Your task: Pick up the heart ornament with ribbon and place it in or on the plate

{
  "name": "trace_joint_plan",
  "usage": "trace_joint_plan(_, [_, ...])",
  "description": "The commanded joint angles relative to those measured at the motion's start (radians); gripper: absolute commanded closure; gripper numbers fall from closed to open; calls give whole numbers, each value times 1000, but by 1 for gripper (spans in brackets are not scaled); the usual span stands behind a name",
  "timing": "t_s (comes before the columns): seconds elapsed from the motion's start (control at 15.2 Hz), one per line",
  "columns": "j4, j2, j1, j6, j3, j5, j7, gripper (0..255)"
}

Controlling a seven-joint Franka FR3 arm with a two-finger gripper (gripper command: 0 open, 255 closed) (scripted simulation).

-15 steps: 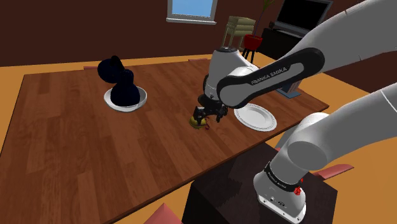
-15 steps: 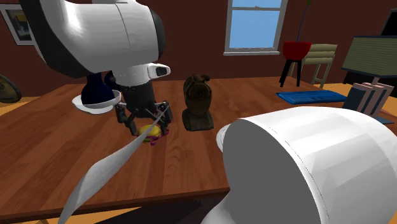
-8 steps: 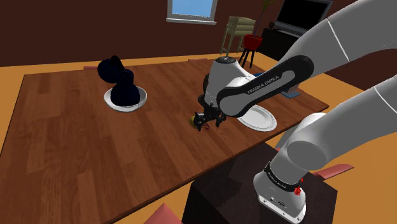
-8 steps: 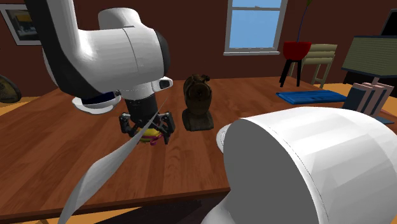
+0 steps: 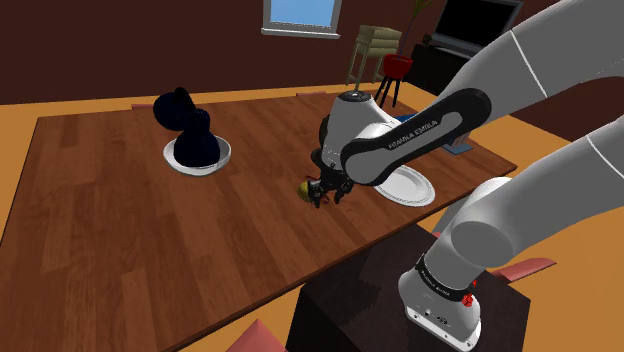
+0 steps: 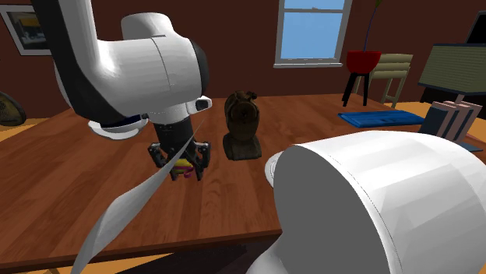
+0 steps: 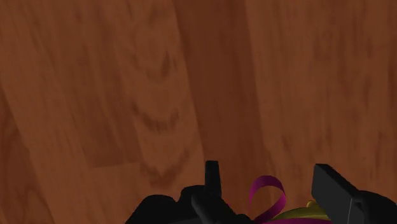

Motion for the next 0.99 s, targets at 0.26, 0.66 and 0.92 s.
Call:
trace_joint_plan(0.26, [0,0,0,0,0,0,0,255])
trace_joint_plan(0.66, [9,-30,6,-39,-6,7,-8,255])
trace_joint_plan(0.92, [30,-86,14,-115,-17,16,-20,255])
